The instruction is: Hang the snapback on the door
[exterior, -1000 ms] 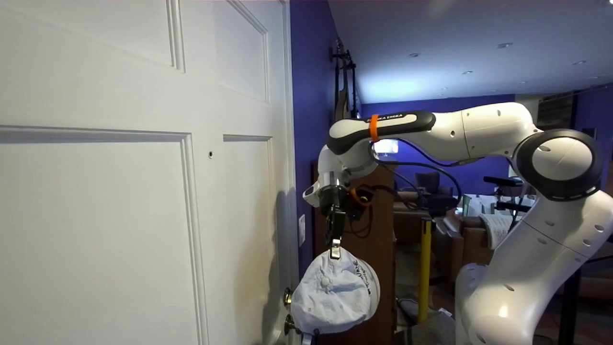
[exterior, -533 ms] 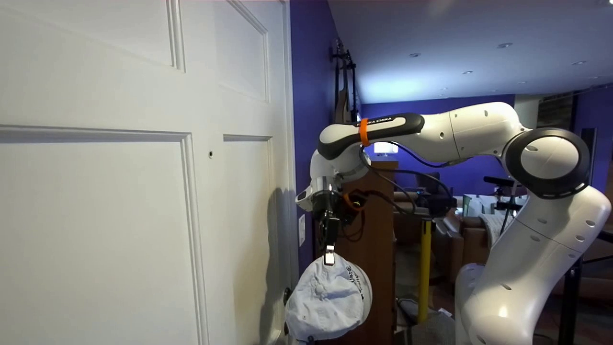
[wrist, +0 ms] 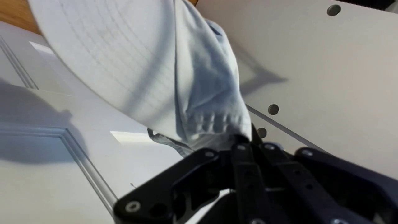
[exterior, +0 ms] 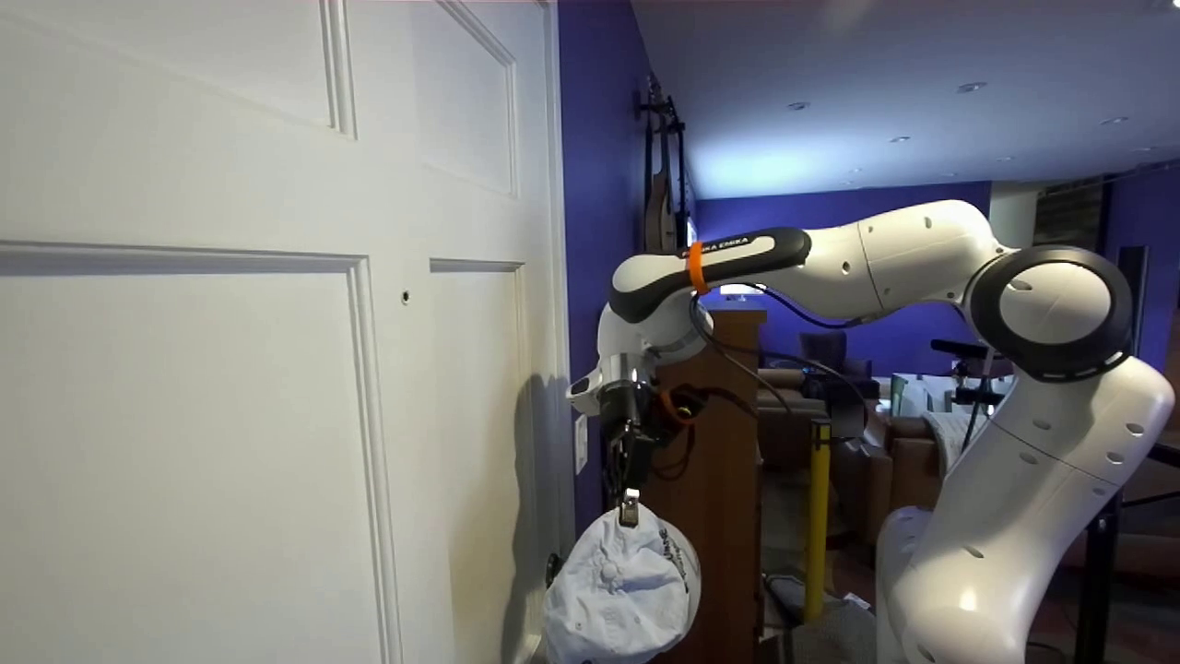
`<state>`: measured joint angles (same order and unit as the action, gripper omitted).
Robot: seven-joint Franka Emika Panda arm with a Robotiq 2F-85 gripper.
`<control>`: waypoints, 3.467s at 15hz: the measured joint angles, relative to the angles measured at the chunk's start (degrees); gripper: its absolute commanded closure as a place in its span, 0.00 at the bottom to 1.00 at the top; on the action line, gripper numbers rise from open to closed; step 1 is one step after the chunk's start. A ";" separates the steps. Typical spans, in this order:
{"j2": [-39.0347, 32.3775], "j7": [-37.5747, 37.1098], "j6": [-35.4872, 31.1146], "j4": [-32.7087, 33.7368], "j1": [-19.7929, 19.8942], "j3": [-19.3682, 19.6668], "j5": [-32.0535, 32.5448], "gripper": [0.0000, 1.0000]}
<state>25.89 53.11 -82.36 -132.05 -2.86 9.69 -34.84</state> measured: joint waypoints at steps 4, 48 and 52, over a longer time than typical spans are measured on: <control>-0.18 6.35 -7.18 -3.08 0.00 -0.31 -2.61 0.99; -15.68 32.92 -54.81 -10.97 -1.04 -12.51 -33.03 0.99; -15.64 31.33 -55.46 -12.14 -0.83 -11.87 -34.97 0.99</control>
<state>10.25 84.44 -137.82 -144.20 -3.69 -2.18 -69.82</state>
